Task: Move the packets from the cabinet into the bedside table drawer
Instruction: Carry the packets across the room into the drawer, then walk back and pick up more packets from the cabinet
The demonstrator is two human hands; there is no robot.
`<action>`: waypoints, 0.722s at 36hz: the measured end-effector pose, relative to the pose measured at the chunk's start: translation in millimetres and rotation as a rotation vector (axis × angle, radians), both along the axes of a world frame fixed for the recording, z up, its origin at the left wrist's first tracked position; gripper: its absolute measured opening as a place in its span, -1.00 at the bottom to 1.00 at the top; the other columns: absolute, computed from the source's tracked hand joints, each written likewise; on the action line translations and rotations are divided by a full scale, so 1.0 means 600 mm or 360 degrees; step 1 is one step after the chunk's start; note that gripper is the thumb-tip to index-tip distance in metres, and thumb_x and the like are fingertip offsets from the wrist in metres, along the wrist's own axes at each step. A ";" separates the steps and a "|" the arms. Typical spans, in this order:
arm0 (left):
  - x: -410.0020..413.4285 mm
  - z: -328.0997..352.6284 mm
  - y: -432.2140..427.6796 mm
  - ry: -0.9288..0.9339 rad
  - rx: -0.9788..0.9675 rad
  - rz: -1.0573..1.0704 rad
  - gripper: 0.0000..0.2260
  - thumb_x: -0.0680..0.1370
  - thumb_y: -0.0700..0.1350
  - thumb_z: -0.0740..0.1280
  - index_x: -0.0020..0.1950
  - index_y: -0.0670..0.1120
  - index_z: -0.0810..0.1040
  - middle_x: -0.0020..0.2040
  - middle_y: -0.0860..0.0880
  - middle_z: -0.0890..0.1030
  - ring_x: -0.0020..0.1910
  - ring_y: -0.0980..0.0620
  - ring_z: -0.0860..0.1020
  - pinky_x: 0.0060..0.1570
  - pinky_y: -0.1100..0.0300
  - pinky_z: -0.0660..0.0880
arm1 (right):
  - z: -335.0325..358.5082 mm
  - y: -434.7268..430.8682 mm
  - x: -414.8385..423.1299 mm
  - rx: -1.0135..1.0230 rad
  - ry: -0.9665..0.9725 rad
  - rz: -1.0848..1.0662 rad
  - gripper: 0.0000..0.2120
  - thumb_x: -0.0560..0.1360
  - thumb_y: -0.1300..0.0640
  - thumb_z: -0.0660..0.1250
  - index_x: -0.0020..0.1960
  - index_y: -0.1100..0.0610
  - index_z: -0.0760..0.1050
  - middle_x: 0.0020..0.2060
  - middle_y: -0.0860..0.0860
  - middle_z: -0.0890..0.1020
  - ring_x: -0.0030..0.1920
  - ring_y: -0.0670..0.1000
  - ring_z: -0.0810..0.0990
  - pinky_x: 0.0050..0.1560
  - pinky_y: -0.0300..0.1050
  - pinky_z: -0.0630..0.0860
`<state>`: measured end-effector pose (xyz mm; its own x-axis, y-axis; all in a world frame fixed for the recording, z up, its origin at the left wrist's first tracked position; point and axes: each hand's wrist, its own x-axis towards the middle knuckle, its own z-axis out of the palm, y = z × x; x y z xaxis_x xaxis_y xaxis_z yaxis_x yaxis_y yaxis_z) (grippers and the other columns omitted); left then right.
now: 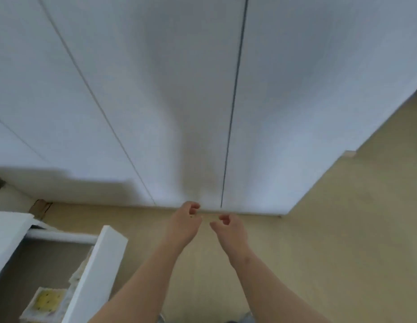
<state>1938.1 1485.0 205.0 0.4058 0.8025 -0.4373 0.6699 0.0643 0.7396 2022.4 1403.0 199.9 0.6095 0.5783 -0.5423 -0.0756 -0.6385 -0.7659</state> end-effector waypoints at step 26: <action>0.855 -0.011 -0.687 -0.0045 -0.0094 -0.2008 -0.76 0.56 -0.14 0.20 0.20 0.03 0.48 0.08 0.05 0.52 -0.03 0.07 0.47 -0.09 0.23 0.36 | -0.022 -0.733 0.615 0.0170 0.0036 -0.2328 -0.72 0.51 0.11 0.31 0.19 0.17 0.45 -0.02 0.01 0.52 -0.08 -0.01 0.46 -0.13 -0.19 0.34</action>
<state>2451.0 1072.5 198.2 0.8829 -0.1693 -0.4379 0.2733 -0.5731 0.7726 2391.2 963.3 186.5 0.6672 -0.4973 -0.5546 -0.6040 0.0745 -0.7935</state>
